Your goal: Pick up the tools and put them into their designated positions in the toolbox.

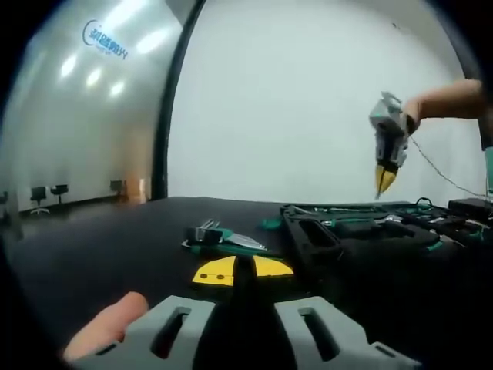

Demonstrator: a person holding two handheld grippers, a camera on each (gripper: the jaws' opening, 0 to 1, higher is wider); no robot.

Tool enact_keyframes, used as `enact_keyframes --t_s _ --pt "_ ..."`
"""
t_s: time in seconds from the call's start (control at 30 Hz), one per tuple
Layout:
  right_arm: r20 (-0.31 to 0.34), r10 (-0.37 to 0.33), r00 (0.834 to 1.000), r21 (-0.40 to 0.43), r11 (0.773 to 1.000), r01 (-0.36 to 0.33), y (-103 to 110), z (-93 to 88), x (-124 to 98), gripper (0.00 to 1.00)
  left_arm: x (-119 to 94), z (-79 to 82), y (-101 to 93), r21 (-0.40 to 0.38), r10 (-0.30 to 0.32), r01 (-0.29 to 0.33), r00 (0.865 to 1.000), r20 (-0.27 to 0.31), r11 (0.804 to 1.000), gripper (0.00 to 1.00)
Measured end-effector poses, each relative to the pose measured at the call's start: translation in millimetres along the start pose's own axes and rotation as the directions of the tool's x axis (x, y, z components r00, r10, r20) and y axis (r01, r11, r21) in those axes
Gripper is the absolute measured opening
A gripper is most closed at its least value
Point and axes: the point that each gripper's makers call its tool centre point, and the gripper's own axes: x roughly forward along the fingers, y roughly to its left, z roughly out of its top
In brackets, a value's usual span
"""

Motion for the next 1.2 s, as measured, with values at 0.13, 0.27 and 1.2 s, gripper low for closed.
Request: enact_keyframes --t_s 0.13,0.27,1.2 --pt "-0.044 0.028 0.999 0.0 1.0 -0.028 -14.4 -12.0 11.4 0.0 0.2 0.8 1.1 0.002 0.004 -0.004 1.0 0.005 1.0 0.09" --pt "-0.062 0.045 0.997 0.008 0.999 -0.045 -18.5 -15.9 20.0 0.0 0.6 0.8 1.4 0.004 0.004 -0.004 1.0 0.007 1.0 0.09" --pt "-0.079 0.058 0.995 0.0 0.998 -0.058 -24.0 -22.8 39.1 0.0 -0.1 1.4 1.0 0.014 0.005 -0.006 1.0 0.015 1.0 0.09"
